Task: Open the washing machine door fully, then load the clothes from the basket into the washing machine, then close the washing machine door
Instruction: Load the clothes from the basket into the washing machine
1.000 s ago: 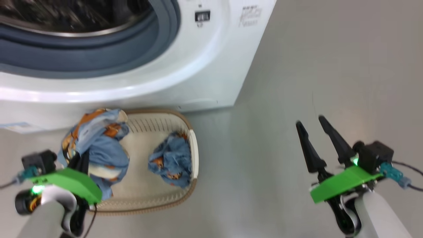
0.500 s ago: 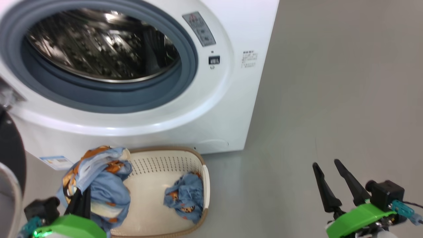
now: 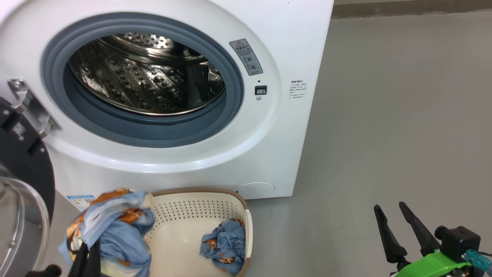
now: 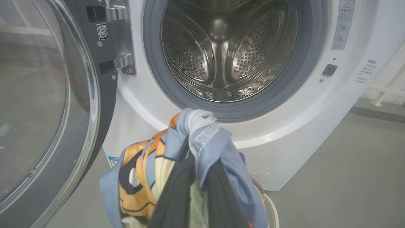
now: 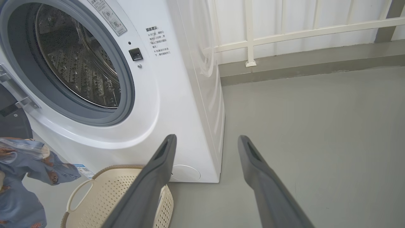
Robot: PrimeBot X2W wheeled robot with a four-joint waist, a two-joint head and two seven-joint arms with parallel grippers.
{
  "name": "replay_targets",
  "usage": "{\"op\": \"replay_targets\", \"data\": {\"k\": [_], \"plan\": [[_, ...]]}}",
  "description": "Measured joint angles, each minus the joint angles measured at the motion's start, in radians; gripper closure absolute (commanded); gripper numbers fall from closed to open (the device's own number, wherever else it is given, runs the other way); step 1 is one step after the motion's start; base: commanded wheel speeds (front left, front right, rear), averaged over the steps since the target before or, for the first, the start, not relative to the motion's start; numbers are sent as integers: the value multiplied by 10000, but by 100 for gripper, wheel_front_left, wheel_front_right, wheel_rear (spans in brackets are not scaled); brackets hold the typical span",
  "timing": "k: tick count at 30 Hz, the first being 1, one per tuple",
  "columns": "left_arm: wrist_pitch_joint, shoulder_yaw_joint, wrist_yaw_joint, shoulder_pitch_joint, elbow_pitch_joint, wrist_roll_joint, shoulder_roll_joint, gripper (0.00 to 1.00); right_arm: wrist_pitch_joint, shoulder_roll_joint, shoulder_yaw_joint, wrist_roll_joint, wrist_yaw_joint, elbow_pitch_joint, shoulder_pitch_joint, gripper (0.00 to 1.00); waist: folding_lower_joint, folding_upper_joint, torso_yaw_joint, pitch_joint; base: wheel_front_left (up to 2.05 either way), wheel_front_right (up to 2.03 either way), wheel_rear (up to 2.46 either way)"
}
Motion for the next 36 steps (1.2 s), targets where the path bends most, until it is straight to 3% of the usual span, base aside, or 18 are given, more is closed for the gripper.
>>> {"op": "replay_targets", "data": {"k": [16,25,36], "plan": [[2,-104,0,-3,-869,128,-182,100,0,52,-297,-15,0,-240,-22,0,0,0,91,625,0,0,0],[-2,-391,0,-2664,-754,-19,163,100,0,299,-355,-92,0,-391,-851,0,0,0,-12,1644,0,0,0],[-42,-291,0,-6533,1055,-58,694,100,0,608,-385,-201,0,-556,-1837,0,0,0,-560,3038,0,0,0]]}}
